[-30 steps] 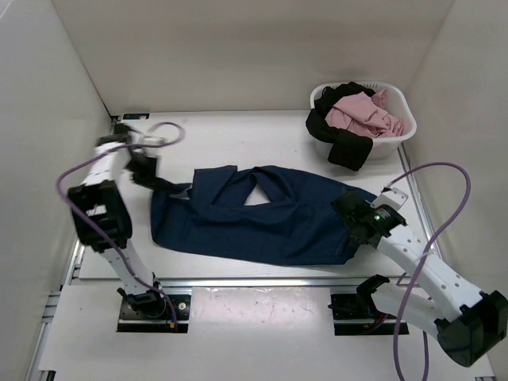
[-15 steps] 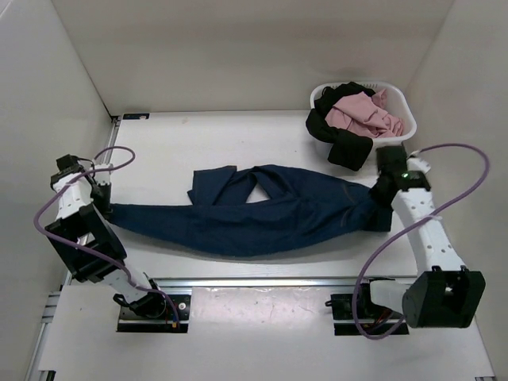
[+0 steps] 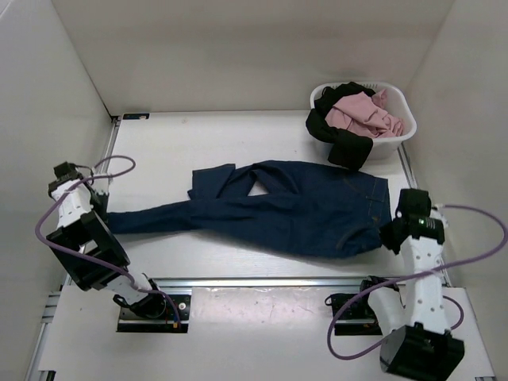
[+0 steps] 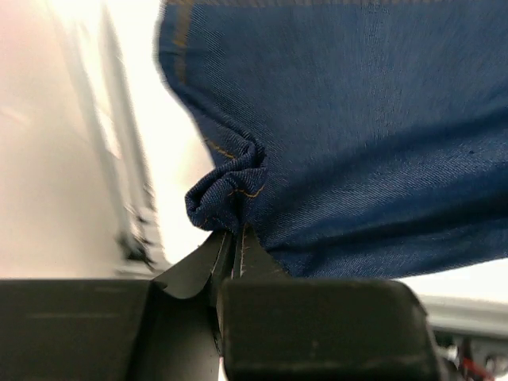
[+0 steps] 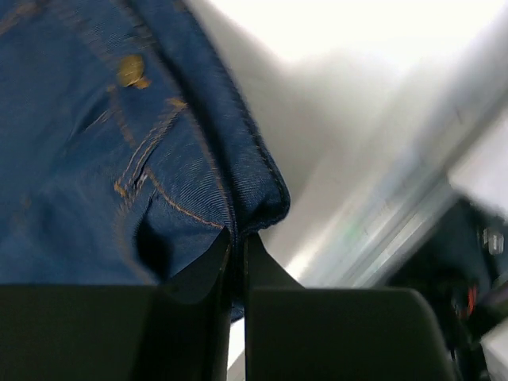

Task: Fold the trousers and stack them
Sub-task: Flatten the trousers out

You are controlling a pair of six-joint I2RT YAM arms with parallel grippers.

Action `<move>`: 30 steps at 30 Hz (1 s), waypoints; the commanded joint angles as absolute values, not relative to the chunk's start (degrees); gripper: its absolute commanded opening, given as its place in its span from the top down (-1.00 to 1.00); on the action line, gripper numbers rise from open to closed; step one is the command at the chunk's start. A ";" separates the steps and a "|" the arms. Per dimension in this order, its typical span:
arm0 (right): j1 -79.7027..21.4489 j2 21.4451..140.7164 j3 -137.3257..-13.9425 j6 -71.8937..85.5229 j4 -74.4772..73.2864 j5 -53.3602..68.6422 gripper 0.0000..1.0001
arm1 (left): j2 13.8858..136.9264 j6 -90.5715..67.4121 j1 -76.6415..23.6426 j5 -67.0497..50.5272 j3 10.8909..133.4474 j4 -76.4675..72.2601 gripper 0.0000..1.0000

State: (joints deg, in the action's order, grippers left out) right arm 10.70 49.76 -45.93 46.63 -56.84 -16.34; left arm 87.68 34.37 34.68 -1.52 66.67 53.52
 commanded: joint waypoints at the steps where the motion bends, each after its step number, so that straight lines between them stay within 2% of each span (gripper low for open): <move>1: 13.27 42.73 -42.46 57.61 -62.12 -18.70 1.00 | 83.59 38.31 37.08 1.49 60.92 55.02 0.72; 4: 13.27 38.68 -41.31 61.95 -63.72 -23.54 1.00 | 82.79 40.07 38.32 2.55 56.44 53.80 0.72; 11: 13.27 42.19 -39.55 65.39 -64.42 -26.36 1.00 | 82.18 40.08 39.46 3.25 48.70 50.45 0.72; 23: 13.27 41.22 -41.31 66.80 -67.15 -32.08 1.00 | 75.67 45.35 50.35 6.42 42.11 43.15 0.72; 26: 13.27 41.22 -41.31 66.80 -67.15 -32.08 0.74 | 75.67 47.45 54.57 7.11 41.58 43.68 0.26; 27: 13.27 41.22 -41.31 66.80 -67.84 -32.08 0.47 | 75.67 48.85 55.80 7.12 41.57 43.68 0.17; 28: 13.27 41.22 -41.31 66.80 -68.37 -32.08 0.33 | 75.67 51.65 56.94 8.34 41.57 42.99 0.05; 30: 13.27 41.22 -41.31 66.80 -68.38 -32.78 0.09 | 75.67 53.87 60.11 9.93 42.44 41.48 0.03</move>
